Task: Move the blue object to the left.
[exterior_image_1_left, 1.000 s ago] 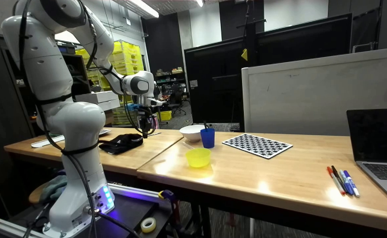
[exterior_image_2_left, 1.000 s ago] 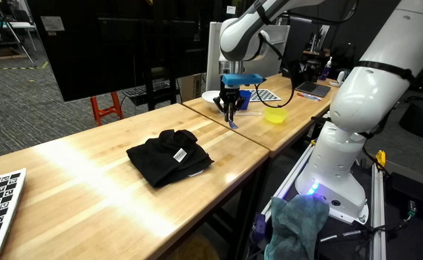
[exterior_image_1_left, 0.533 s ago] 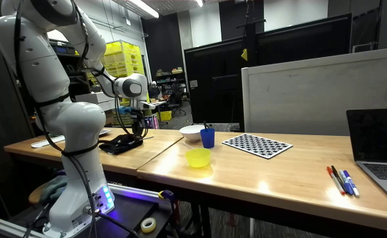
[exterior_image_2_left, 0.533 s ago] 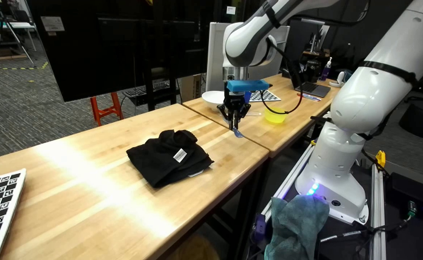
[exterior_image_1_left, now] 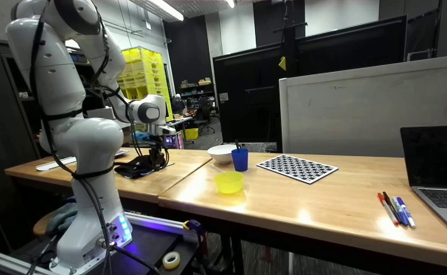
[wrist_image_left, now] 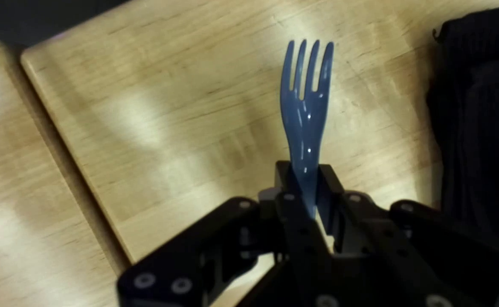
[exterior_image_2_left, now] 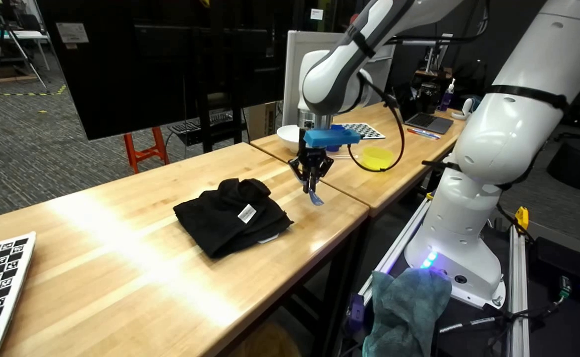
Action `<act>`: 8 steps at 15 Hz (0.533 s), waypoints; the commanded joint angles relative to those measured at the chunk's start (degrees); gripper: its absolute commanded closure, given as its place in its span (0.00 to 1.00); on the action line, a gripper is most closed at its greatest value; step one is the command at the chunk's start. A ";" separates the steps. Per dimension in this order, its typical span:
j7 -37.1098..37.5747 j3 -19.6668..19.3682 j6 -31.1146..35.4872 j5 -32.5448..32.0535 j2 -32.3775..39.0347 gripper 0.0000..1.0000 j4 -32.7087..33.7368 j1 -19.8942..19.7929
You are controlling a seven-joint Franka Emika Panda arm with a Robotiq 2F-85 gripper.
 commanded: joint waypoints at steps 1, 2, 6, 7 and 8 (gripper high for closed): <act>-3.43 0.07 4.05 3.00 4.82 0.96 1.23 1.31; -4.01 0.10 4.66 3.36 5.92 0.96 1.62 1.51; -4.29 0.30 5.28 2.62 9.41 0.90 3.49 1.77; -3.64 0.34 4.97 1.75 9.90 0.59 3.96 1.73; -3.01 0.41 4.70 1.35 10.20 0.60 4.39 1.76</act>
